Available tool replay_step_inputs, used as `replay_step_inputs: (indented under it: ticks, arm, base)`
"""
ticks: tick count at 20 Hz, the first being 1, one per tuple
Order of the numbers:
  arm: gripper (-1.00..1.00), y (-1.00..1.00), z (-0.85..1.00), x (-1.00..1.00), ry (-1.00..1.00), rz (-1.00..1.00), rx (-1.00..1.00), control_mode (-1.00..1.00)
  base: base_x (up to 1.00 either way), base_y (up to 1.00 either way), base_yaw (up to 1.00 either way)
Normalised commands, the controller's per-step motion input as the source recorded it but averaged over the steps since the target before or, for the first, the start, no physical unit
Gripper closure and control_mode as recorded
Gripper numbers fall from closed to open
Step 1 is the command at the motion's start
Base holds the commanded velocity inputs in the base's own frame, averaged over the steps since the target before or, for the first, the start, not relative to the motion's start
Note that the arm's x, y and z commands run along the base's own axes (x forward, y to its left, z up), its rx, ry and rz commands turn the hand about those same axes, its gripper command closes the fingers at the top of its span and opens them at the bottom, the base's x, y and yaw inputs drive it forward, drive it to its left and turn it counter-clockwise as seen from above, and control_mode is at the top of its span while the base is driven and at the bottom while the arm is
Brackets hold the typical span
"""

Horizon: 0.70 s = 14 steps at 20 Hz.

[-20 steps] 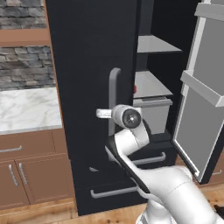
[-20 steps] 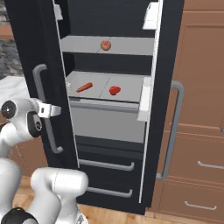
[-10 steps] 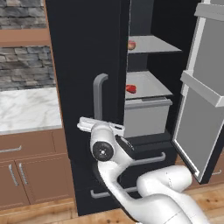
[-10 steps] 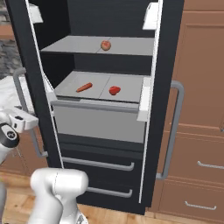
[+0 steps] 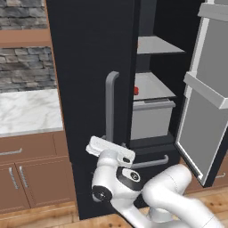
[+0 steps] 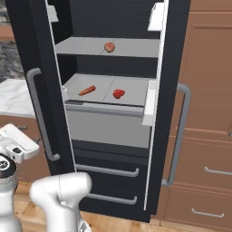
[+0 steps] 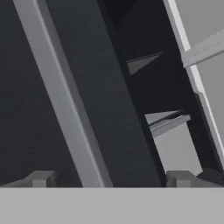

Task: Open the fridge, remove the peach, carrot, and steak, and place them on any counter.

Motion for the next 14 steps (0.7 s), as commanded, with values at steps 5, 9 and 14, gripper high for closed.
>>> replay_step_inputs:
  ticks: [5, 9, 14]
  arm:
    - [-1.0, 0.3, 0.65, -1.0, 0.08, -0.28, -0.01, -1.0]
    - [-1.0, 0.0, 1.0, -0.84, 0.25, -0.11, 0.0, -1.0]
    - [-1.0, 0.0, 1.0, -0.76, 0.28, -0.07, 0.0, -1.0]
  base:
    - [0.0, 0.0, 0.0]
    - [0.0, 0.0, 0.0]
    - [0.0, 0.0, 0.0]
